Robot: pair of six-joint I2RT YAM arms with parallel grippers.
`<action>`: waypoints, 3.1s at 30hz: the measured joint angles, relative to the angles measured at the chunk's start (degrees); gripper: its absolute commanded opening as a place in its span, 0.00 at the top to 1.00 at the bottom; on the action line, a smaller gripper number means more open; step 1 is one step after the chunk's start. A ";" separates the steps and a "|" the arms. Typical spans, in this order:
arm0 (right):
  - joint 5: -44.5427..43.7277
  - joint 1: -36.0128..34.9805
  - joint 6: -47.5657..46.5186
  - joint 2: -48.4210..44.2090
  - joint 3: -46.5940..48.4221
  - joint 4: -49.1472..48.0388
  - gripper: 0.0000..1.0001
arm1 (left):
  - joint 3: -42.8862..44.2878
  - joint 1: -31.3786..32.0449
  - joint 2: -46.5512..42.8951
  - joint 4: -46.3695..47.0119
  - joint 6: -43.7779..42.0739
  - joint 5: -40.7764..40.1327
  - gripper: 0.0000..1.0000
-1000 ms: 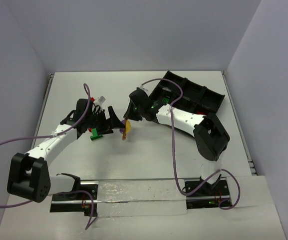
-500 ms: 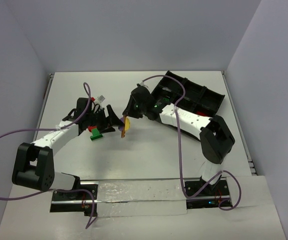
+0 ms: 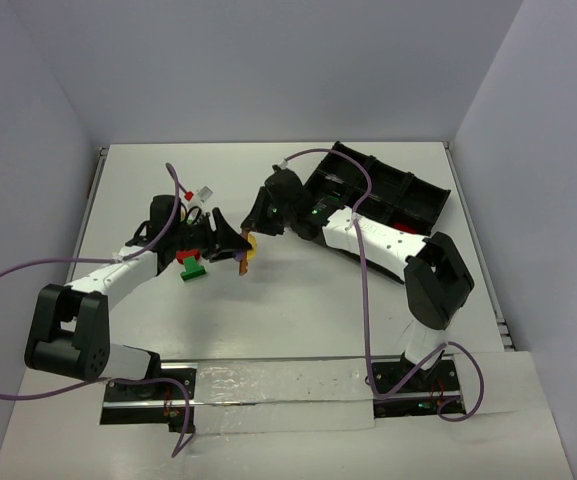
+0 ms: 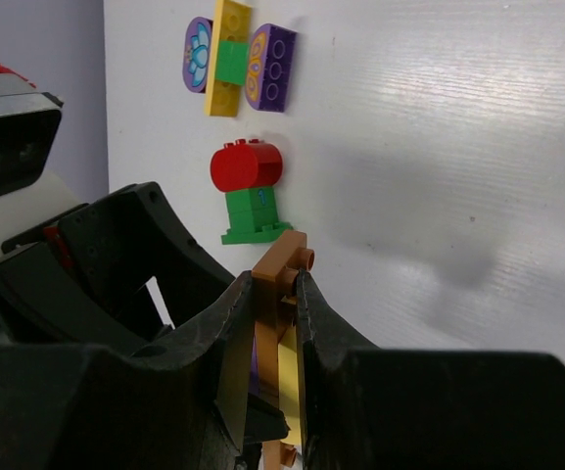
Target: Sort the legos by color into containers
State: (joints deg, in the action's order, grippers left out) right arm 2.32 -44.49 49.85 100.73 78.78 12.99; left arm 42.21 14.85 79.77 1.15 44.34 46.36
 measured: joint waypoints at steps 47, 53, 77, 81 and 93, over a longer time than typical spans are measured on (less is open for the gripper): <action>24.87 14.47 -9.20 -6.95 -5.20 -4.62 0.29 | -1.05 -6.41 -0.68 5.56 4.40 10.81 1.00; 38.91 16.04 -13.82 -10.08 -10.53 -9.15 0.29 | -1.05 -7.04 -1.18 12.34 10.18 14.44 1.00; 55.53 10.85 -8.44 -4.70 -10.51 -27.43 0.36 | 2.08 -7.08 -4.60 21.85 18.73 18.44 1.00; 55.53 10.59 -5.73 -3.53 -10.18 -30.57 0.43 | 2.08 -7.08 -5.27 21.92 18.90 18.44 1.00; 56.19 9.99 -1.04 -2.77 -9.57 -34.68 0.61 | 2.08 -7.39 -5.71 22.58 19.37 18.66 1.00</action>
State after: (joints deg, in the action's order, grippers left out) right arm 58.51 -34.50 48.81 97.95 69.21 -21.69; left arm 44.29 7.46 74.05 23.73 63.71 65.02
